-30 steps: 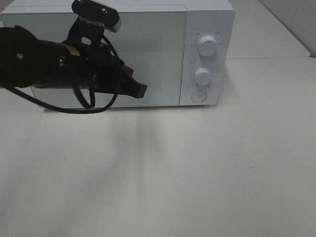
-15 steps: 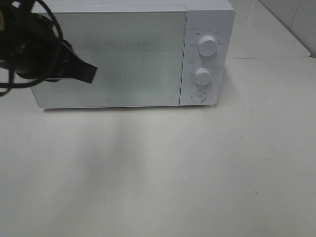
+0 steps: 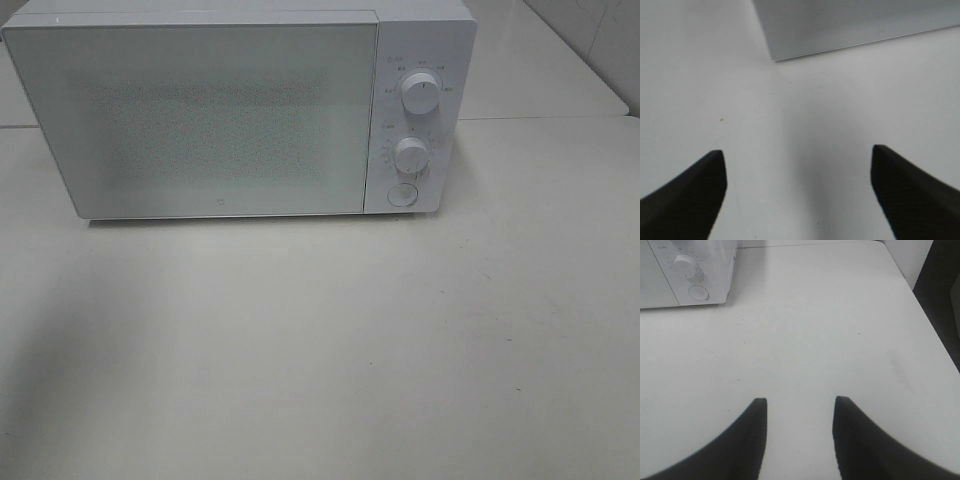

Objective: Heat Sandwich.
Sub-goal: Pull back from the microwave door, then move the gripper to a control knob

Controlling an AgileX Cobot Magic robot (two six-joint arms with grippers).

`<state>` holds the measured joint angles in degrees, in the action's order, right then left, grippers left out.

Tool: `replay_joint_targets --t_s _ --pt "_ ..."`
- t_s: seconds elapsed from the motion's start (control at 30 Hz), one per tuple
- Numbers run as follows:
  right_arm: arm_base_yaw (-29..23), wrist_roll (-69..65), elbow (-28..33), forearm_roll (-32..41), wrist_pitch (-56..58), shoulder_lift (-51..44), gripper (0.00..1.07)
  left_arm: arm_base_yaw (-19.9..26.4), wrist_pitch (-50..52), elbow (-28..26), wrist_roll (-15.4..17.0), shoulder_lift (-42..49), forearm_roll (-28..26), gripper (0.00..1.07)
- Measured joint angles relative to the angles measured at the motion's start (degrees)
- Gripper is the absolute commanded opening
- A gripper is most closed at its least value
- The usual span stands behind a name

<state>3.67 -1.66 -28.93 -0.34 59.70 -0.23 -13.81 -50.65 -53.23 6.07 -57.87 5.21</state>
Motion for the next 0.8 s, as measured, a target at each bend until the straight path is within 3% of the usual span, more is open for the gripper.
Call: replay_joint_targets --t_s 0.13,0.3,0.5,0.8 --pt "0.0 0.0 0.0 0.0 0.0 0.0 0.43 3.84 -3.44 0.86 0.0 5.5 0.06 0.92" --pt "0.0 0.0 0.0 0.0 0.0 0.0 0.43 7.62 -7.39 5.96 0.0 17.07 0.06 0.92" --pt "0.0 0.0 0.0 0.0 0.0 0.0 0.43 8.19 -11.34 13.75 0.0 35.52 -0.63 0.92" --pt "0.0 0.0 0.0 0.0 0.0 0.0 0.43 8.19 -14.84 19.77 0.69 50.99 -0.97 0.91"
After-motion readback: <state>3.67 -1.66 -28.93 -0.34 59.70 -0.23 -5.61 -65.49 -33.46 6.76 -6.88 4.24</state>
